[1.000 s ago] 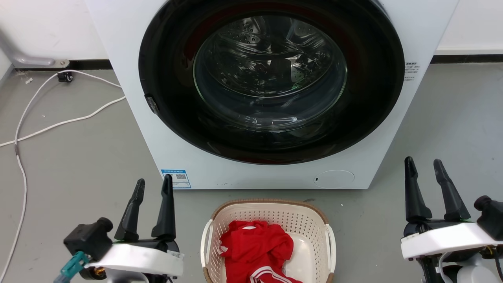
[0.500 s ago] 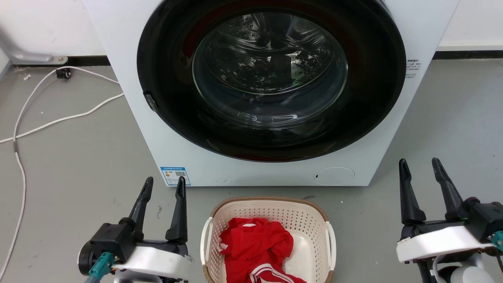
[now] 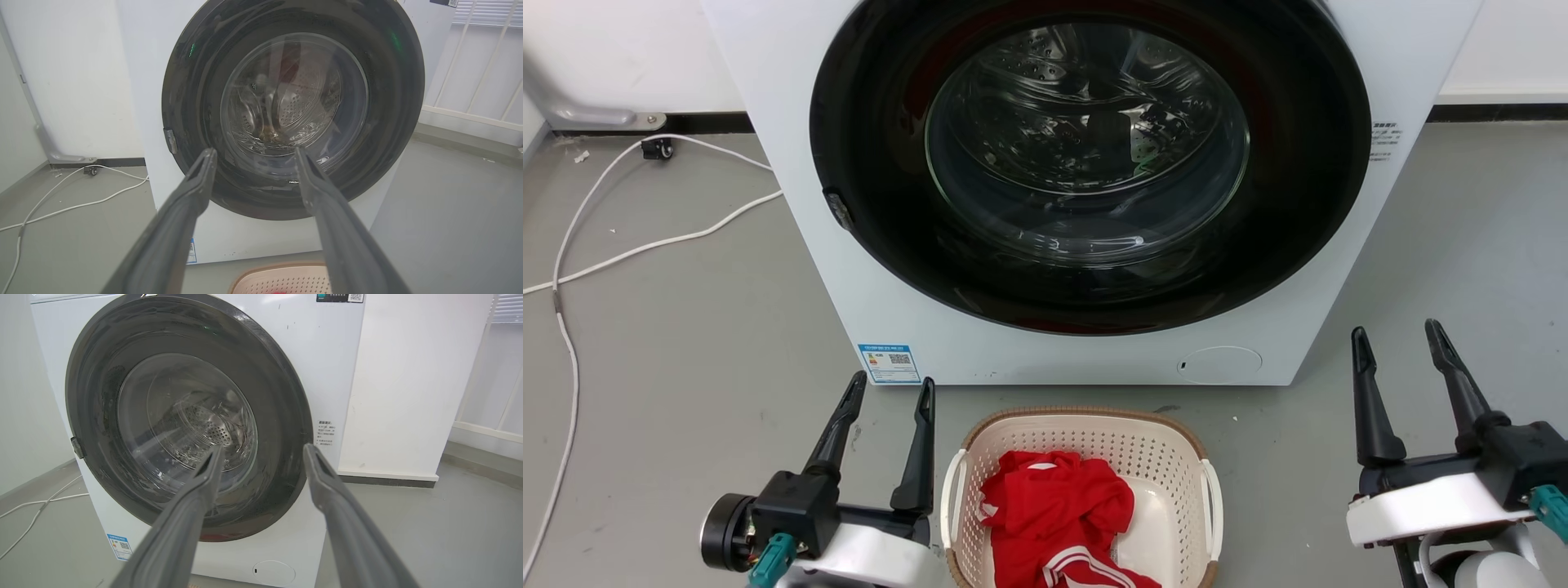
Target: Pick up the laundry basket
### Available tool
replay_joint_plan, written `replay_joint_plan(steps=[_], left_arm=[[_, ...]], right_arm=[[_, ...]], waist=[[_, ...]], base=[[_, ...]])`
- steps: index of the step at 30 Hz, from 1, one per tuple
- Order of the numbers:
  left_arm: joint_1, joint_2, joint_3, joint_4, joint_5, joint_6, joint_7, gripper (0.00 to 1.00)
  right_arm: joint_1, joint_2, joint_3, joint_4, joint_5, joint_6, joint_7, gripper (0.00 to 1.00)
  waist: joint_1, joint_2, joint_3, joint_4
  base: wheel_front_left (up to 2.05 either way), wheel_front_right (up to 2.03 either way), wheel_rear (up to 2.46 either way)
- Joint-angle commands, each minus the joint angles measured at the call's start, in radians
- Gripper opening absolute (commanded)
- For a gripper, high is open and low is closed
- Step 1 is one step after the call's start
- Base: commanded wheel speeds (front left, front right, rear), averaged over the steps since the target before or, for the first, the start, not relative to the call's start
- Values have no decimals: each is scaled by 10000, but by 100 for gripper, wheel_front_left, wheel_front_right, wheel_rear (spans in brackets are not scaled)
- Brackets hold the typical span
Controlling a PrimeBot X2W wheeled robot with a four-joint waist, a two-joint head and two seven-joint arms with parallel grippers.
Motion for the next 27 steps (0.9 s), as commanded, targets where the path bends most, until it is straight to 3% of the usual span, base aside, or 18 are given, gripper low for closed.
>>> replay_joint_plan(steps=[1, 5, 12, 23, 27], left_arm=[[-6, -10, 5, -25, 91, -21, -109, 100], [134, -294, 378, 60, -267, -380, -175, 100], [274, -563, 774, 552, 148, -925, -309, 100], [354, -718, 955, 999, 1220, -1073, -503, 100], [347, -744, 1041, 1125, 1188, -1092, -521, 100]], right_arm=[[52, -29, 51, -134, -279, -3, -91, 100], [118, -30, 105, -132, -406, -3, -164, 100], [238, -30, 130, 385, -157, -3, -305, 100], [113, -29, 296, 905, -633, -3, -497, 100], [81, -29, 263, 1107, -97, -3, -502, 100]], waist=[[0, -1, 11, -8], [0, -1, 38, -21], [0, -1, 41, -37], [0, -1, 22, -28], [0, -1, 20, -25]], base=[[0, 0, 0], [0, 0, 0], [0, 0, 0], [0, 0, 0], [0, 0, 0]])
